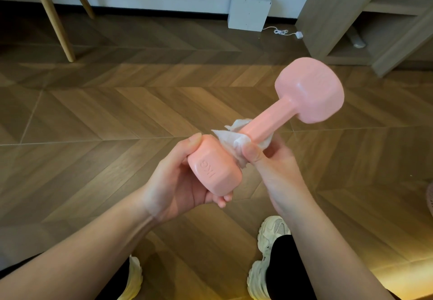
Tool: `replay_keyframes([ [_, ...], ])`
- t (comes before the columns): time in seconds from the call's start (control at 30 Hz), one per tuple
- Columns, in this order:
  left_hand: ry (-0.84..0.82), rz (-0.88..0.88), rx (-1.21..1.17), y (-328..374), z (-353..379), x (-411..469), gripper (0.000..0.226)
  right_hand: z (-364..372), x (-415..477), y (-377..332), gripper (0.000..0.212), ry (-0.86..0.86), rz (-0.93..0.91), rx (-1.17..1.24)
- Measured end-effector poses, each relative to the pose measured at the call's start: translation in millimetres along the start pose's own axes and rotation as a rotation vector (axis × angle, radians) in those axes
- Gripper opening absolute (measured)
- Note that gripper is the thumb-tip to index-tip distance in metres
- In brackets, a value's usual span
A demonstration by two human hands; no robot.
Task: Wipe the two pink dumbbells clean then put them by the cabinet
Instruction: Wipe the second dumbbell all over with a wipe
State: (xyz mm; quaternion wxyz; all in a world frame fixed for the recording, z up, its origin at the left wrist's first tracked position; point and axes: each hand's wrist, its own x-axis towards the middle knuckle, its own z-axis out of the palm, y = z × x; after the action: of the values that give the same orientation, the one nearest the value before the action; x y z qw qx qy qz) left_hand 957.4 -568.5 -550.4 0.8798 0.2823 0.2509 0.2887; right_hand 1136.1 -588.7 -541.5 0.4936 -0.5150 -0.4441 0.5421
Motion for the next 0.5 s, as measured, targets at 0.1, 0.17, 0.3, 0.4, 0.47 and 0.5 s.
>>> replay_keyframes([
  [0.1, 0.023, 0.003, 0.009, 0.5, -0.7, 1.7, 0.067, 3.2, -1.1, 2.6, 0.059, 0.192, -0.02, -0.025],
  [0.17, 0.046, -0.003, 0.017, -0.6, -1.1, 3.2, 0.071, 6.4, -3.3, 5.6, 0.045, 0.241, 0.0, -0.053],
  [0.3, 0.046, 0.005, 0.031, -0.7, -3.1, 6.1, 0.066, 14.5, -5.2, 6.7, 0.029, 0.162, 0.14, 0.086],
  [0.4, 0.007, 0.0, 0.039, -0.7, -3.9, 6.4, 0.066, 18.4, -6.8, 6.7, 0.024, 0.077, 0.223, 0.113],
  [0.47, 0.005, 0.006, 0.05, -2.4, -3.5, 5.9, 0.066, 17.1, -5.4, 4.9, 0.028, 0.123, 0.233, 0.115],
  [0.5, 0.011, 0.009, 0.049, -2.9, -3.1, 5.9, 0.066, 12.9, -2.8, 2.0, 0.03, 0.171, 0.226, 0.192],
])
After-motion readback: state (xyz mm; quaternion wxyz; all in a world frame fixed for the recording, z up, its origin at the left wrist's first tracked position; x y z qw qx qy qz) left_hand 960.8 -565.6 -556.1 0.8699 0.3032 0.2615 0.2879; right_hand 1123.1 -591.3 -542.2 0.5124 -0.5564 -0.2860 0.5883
